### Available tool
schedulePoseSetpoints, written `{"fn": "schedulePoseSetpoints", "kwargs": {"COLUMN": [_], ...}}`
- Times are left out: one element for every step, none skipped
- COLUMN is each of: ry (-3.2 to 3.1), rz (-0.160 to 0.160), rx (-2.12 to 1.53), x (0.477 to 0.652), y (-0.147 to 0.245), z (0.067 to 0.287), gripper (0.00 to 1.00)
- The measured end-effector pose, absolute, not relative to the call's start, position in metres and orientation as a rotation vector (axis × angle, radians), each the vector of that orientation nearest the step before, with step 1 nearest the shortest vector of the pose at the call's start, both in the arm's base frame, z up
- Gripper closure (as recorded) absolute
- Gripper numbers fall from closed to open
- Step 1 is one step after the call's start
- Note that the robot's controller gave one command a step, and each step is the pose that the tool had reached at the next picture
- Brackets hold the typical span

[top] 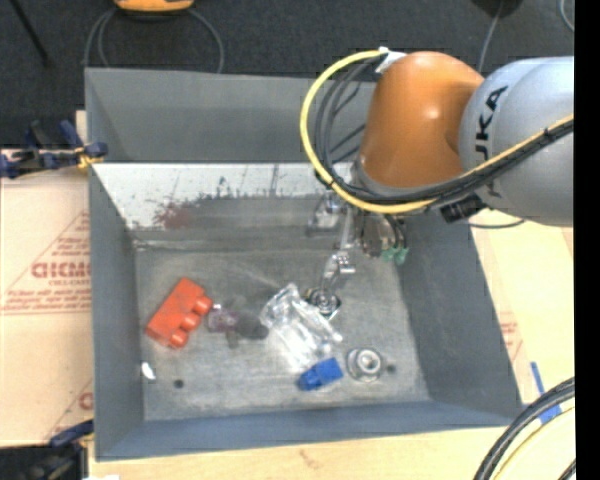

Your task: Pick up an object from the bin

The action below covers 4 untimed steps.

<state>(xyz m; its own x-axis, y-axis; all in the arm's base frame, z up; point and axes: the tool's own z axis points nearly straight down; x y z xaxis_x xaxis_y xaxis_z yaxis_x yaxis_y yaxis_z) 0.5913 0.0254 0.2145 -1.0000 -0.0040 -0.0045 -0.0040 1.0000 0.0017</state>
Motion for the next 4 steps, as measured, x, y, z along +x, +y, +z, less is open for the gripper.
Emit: {"fn": "schedulePoseSetpoints", "kwargs": {"ry": [3.145,3.125,3.125,3.130], "rz": [0.001,0.008,0.005,0.004], "rx": [-0.063,-0.130,-0.132,-0.131], "x": [0.578,0.596,0.596,0.594], "y": [0.076,0.027,0.028,0.027], "z": [0.122,0.077,0.081,0.078], "gripper": [0.00,0.00,1.00,0.00]}}
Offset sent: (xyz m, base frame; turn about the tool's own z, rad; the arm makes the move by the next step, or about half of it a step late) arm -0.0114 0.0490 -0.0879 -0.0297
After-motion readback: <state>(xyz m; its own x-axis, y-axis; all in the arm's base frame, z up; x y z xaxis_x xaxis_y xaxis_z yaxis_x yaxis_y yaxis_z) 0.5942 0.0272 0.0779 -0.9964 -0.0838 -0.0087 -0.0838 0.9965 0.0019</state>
